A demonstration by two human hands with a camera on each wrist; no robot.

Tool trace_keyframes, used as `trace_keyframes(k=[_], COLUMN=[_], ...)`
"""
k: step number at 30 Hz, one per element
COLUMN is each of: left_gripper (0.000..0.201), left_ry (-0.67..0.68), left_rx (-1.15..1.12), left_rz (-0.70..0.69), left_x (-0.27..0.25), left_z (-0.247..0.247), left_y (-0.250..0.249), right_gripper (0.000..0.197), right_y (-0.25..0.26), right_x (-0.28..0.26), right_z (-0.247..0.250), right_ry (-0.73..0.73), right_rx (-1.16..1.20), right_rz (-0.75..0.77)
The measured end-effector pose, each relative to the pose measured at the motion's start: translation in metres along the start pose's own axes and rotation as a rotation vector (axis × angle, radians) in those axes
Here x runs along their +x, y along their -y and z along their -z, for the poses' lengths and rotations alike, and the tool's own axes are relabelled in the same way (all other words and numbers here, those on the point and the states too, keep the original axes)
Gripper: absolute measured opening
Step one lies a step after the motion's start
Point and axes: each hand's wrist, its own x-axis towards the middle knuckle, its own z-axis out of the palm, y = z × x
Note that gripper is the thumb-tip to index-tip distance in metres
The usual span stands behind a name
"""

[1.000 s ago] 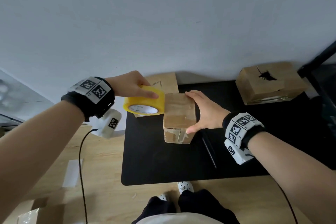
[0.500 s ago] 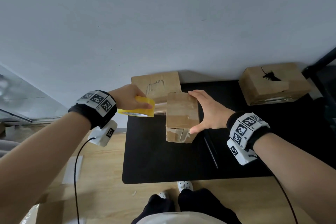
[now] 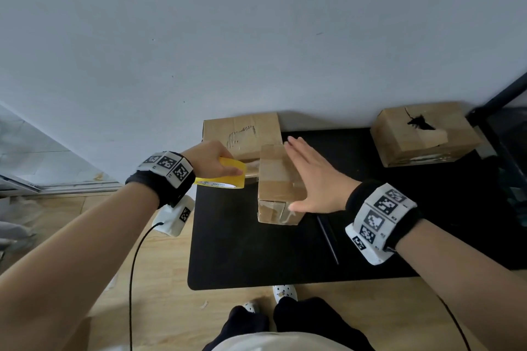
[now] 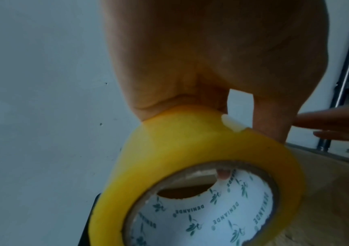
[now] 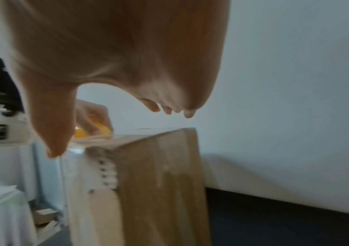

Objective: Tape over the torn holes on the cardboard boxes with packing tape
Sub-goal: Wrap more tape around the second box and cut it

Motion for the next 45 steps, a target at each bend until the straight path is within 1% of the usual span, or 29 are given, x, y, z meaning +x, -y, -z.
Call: trace_keyframes(k=[2, 4, 7, 13, 16, 17, 21, 24, 27, 29, 31, 35, 38, 39, 41, 44, 45], left_gripper=[0.031, 0.029, 0.035, 0.037, 0.048, 0.049, 0.035, 0.037, 0.031, 0.037, 0.041, 0.030, 0.036, 0.037, 0.039, 0.056, 0.057], left_ry=[0.001, -0.003, -0.005, -0.008, -0.006, -0.005, -0.008, -0.023, -0.017, -0.016, -0.022, -0.055, -0.100, -0.112, -0.131, -0.158, -0.161], left_rx=[-0.013, -0.026, -0.043, -0.062, -0.076, -0.079, -0.113, -0.155, -0.161, -0.169, -0.175, -0.187, -0.174, -0.166, -0.148, -0.140, -0.128], left_rz=[0.018, 0.029, 0.034, 0.031, 0.032, 0.030, 0.003, 0.000, 0.016, 0.031, 0.044, 0.060, 0.062, 0.068, 0.082, 0.092, 0.091], left_x=[0.000, -0.002, -0.003, -0.007, -0.007, -0.007, -0.006, -0.005, -0.007, -0.008, -0.011, -0.021, -0.030, -0.034, -0.042, -0.054, -0.057], left_z=[-0.001, -0.002, -0.003, -0.005, -0.007, -0.008, -0.009, -0.012, -0.017, -0.019, -0.021, -0.020, -0.010, -0.004, 0.010, 0.027, 0.030], left_y=[0.000, 0.002, 0.005, 0.008, 0.011, 0.011, 0.005, 0.006, 0.009, 0.011, 0.012, 0.013, 0.016, 0.017, 0.018, 0.018, 0.018], right_gripper=[0.114, 0.105, 0.100, 0.101, 0.104, 0.104, 0.112, 0.119, 0.123, 0.125, 0.126, 0.114, 0.111, 0.111, 0.112, 0.115, 0.115], right_y=[0.019, 0.033, 0.040, 0.029, 0.016, 0.011, -0.003, -0.002, 0.013, 0.025, 0.034, 0.045, 0.049, 0.050, 0.051, 0.052, 0.051], right_x=[0.001, 0.006, 0.014, 0.012, 0.008, 0.005, -0.008, -0.014, -0.002, 0.014, 0.029, 0.041, 0.044, 0.044, 0.044, 0.042, 0.041], right_z=[-0.007, -0.018, -0.036, -0.045, -0.044, -0.043, -0.041, -0.035, -0.027, -0.022, -0.017, -0.006, 0.000, 0.000, -0.001, -0.010, -0.014], right_ry=[-0.048, -0.096, -0.110, -0.134, -0.128, -0.123, -0.109, -0.113, -0.108, -0.073, -0.018, -0.004, 0.042, 0.049, 0.035, -0.008, -0.027], right_rx=[-0.092, -0.186, -0.258, -0.265, -0.278, -0.282, -0.266, -0.231, -0.176, -0.174, -0.191, -0.275, -0.315, -0.294, -0.174, 0.077, 0.136], right_rz=[0.078, 0.125, 0.136, 0.094, 0.030, 0.010, -0.075, -0.130, -0.054, -0.015, -0.027, -0.045, -0.041, -0.041, -0.042, -0.028, -0.011])
